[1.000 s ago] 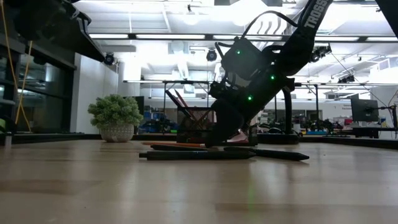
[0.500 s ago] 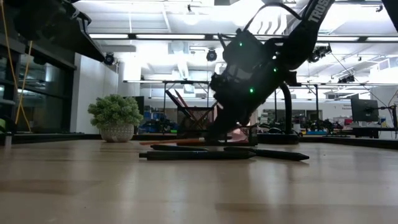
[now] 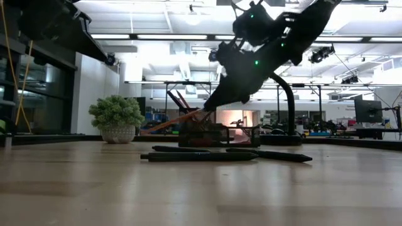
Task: Pick and place office supplies into organizer
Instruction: Put the orange pencil into the black desk organizer
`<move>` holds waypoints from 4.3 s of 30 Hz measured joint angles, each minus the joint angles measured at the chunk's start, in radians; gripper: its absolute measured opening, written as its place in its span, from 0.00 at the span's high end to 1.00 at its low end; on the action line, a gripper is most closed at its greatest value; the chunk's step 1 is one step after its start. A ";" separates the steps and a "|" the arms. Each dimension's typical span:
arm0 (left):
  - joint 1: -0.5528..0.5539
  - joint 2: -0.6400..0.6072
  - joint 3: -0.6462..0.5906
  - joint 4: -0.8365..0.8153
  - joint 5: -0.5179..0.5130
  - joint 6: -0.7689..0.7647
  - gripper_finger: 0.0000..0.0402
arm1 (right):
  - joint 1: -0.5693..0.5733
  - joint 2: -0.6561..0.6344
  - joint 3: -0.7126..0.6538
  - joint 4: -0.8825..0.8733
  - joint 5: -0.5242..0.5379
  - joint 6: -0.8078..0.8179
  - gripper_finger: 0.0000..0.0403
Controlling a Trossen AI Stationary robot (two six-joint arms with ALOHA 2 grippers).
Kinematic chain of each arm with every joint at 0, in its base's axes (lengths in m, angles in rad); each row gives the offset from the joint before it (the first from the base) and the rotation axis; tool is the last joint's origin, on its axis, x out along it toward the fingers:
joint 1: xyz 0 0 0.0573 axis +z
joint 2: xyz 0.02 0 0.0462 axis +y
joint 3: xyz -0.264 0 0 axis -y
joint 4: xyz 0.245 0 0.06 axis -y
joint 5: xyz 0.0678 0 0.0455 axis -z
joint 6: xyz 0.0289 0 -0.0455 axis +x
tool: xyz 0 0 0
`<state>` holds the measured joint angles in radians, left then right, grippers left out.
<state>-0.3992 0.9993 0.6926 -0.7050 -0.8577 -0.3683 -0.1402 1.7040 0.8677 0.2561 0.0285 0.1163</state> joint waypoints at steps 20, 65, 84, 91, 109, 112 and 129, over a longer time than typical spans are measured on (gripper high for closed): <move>0.039 0.044 0.000 0.218 -0.037 0.074 1.00 | 0.002 -0.081 0.001 -0.065 -0.020 -0.047 1.00; 0.497 0.487 0.000 0.846 0.657 0.576 0.45 | 0.002 -0.081 0.001 -0.042 -0.069 0.022 1.00; 0.527 0.404 0.000 0.622 0.768 -0.238 0.47 | -0.017 -0.080 0.001 -0.060 -0.031 -0.003 0.88; 0.541 0.404 0.000 0.622 0.757 -0.409 0.48 | -0.017 -0.080 0.001 -0.060 -0.012 -0.003 0.84; 0.543 0.405 0.000 0.803 0.786 -0.472 0.47 | -0.015 -0.229 0.001 -0.351 -0.021 0.148 0.83; 0.543 0.414 0.000 0.799 0.787 -0.473 0.47 | -0.016 -0.317 0.001 -0.467 0.047 0.146 0.83; 0.526 0.440 0.000 0.948 0.839 -0.440 0.47 | 0.045 -0.725 0.001 -0.837 0.143 0.634 0.83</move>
<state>0.1269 1.4394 0.6926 0.2425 -0.0191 -0.8088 -0.0953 0.9787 0.8688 -0.5812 0.1711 0.7500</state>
